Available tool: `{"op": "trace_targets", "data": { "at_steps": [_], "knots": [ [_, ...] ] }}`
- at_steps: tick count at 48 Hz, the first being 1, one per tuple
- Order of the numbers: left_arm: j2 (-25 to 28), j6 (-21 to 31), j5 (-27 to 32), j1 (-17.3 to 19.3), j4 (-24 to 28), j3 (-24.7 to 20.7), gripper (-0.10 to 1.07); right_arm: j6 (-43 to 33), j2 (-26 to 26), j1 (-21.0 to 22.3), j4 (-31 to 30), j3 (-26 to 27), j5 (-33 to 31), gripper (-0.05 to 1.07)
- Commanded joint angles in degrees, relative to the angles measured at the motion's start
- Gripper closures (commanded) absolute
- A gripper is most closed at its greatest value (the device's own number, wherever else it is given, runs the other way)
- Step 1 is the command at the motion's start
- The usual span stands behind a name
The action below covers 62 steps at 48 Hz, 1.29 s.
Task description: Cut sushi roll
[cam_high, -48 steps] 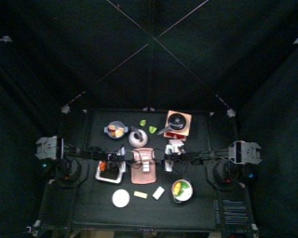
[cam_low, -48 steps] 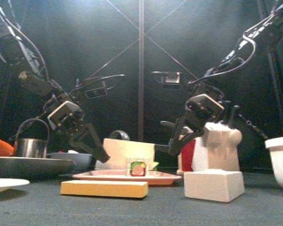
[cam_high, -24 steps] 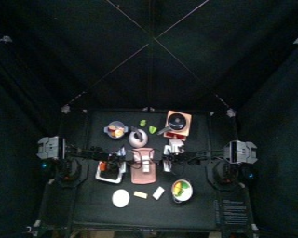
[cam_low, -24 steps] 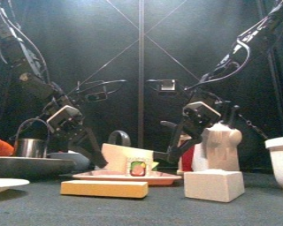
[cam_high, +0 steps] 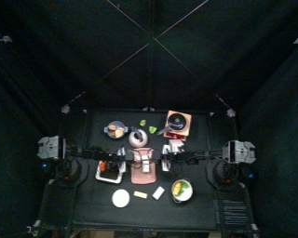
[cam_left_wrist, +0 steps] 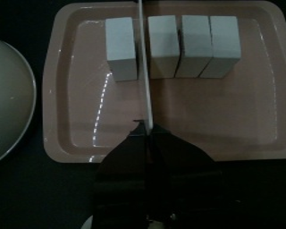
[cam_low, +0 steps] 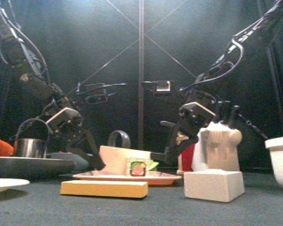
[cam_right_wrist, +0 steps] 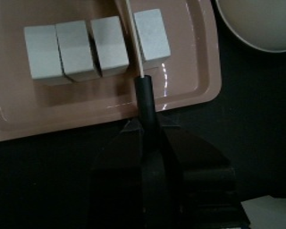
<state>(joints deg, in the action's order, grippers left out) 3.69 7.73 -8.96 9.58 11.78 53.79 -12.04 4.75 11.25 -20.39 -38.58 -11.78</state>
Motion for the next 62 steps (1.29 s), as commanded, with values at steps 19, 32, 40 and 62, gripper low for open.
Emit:
{"op": "trace_targets", "data": {
  "at_steps": [19,32,40,62],
  "knots": [
    [2.20,0.18,1.67,1.76,-1.32,-1.76,0.58,-0.26,-0.79,3.87,2.20,0.44,0.26,0.73],
    [1.49,0.18,0.97,2.46,-1.67,-2.02,0.59,-0.26,-0.88,5.80,4.48,0.44,1.76,0.73],
    [1.14,0.18,0.26,2.55,-2.29,-2.02,0.59,-0.26,-1.05,6.59,5.45,0.44,2.64,0.73],
    [-0.53,0.18,-0.70,2.46,-2.46,-2.02,0.59,-0.26,-2.81,7.21,6.77,0.09,4.75,0.73]
  ]
}}
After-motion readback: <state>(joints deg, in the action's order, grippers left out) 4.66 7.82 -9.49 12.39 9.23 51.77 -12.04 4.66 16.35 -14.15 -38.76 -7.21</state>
